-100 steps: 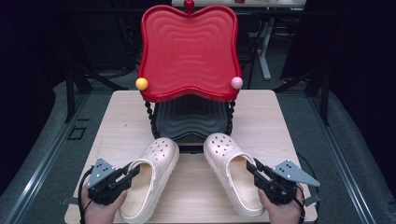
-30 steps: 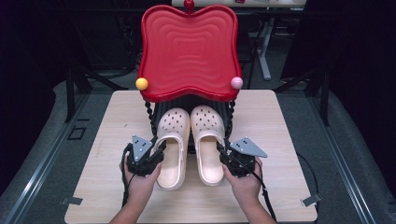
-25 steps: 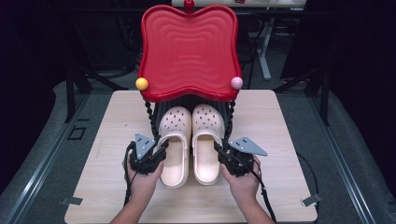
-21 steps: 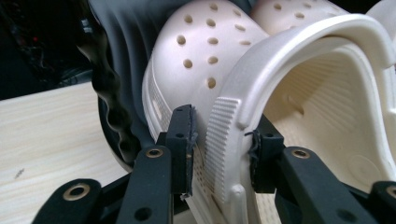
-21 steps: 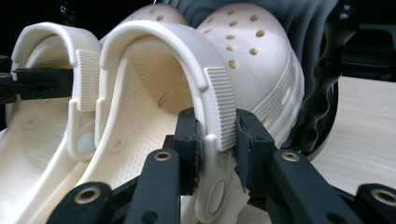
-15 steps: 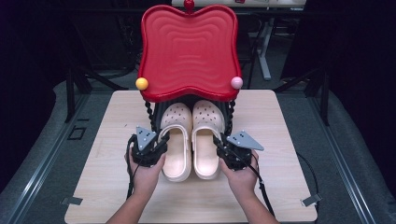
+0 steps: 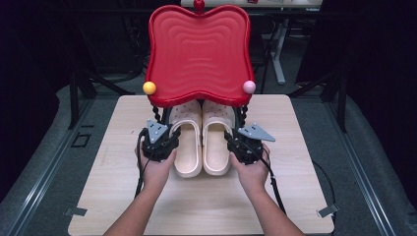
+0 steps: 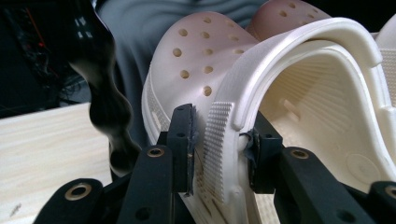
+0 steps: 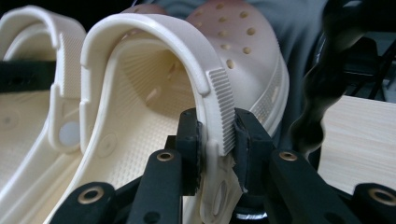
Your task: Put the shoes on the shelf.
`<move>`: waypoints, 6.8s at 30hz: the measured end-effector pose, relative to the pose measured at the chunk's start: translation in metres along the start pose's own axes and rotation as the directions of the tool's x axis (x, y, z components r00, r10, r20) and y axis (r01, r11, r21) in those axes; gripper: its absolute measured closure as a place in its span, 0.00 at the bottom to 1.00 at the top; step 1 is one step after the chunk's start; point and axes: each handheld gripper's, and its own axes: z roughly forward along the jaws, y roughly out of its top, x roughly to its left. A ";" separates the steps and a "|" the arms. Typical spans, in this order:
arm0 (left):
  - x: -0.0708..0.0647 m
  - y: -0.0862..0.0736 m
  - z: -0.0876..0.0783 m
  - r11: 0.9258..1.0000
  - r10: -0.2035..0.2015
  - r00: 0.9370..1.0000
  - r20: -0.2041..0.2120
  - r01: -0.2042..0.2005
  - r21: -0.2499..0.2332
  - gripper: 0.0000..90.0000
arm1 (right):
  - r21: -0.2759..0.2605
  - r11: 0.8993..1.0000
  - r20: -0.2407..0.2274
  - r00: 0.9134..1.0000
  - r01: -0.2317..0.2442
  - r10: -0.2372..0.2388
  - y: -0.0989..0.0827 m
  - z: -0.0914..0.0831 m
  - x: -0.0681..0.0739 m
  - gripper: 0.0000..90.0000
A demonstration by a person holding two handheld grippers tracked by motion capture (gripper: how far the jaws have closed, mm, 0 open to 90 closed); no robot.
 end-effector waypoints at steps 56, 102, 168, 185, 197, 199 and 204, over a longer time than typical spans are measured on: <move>0.005 0.001 -0.027 0.998 -0.029 0.994 0.107 0.035 -0.052 0.56 | -0.055 0.990 0.002 0.992 0.128 -0.128 0.004 -0.030 0.010 0.62; -0.005 -0.082 -0.087 0.997 0.065 0.973 0.223 -0.075 0.036 0.59 | 0.053 0.974 -0.155 0.965 0.220 -0.209 -0.067 -0.086 0.025 0.64; 0.000 -0.076 -0.068 0.992 0.009 0.980 0.198 -0.034 0.124 0.99 | 0.153 0.984 -0.174 0.982 0.095 -0.068 -0.067 -0.048 0.020 1.00; 0.005 -0.064 -0.042 0.991 -0.014 0.982 0.191 -0.011 0.130 0.99 | 0.143 0.986 -0.124 0.990 0.086 -0.068 -0.052 -0.031 0.012 1.00; 0.005 -0.056 -0.029 0.991 -0.006 0.983 0.184 -0.019 0.134 0.99 | 0.144 0.985 -0.093 0.992 0.095 -0.082 -0.042 -0.016 0.008 1.00; 0.004 -0.054 -0.026 0.991 -0.003 0.983 0.183 -0.022 0.134 0.99 | 0.146 0.985 -0.086 0.993 0.091 -0.079 -0.041 -0.014 0.007 1.00; 0.002 -0.051 -0.020 0.992 -0.011 0.985 0.172 -0.011 0.129 0.99 | 0.139 0.987 -0.081 0.995 0.076 -0.065 -0.038 -0.007 0.006 1.00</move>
